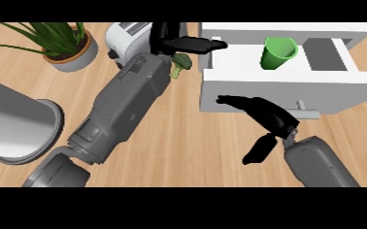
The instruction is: Pick up the cup, place it into the drawer and close the drawer
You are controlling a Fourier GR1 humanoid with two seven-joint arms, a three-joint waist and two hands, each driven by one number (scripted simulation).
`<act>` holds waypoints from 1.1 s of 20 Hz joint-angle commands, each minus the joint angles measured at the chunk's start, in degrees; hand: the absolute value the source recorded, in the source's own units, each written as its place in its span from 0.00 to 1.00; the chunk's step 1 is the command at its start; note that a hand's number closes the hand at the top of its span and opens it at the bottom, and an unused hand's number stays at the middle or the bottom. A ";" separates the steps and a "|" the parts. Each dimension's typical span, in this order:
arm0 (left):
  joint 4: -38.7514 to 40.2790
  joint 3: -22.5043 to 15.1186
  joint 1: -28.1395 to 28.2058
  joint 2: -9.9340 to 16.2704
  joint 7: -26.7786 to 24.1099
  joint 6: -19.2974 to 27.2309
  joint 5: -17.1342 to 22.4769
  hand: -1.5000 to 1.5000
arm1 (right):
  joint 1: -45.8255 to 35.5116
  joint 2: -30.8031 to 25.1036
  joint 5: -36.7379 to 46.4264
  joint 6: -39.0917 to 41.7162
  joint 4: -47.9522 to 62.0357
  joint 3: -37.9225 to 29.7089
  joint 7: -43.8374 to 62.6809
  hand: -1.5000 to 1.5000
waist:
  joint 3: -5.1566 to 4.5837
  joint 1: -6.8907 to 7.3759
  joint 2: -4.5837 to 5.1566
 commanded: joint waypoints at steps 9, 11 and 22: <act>-9.29 -0.05 10.24 6.97 1.60 -6.48 0.42 0.00 | -18.52 1.42 4.46 -9.98 38.42 -8.26 -19.07 1.00 | 0.17 4.80 0.46; -11.18 0.25 12.87 7.52 0.96 -8.16 1.16 0.00 | -20.40 0.70 4.78 -12.63 42.21 -10.11 -20.60 1.00 | 0.19 5.88 0.54; -15.22 -1.07 16.98 10.07 2.46 -11.14 0.80 0.00 | -33.89 -4.16 -0.51 -14.51 50.71 -20.45 -18.68 1.00 | 0.20 9.43 1.91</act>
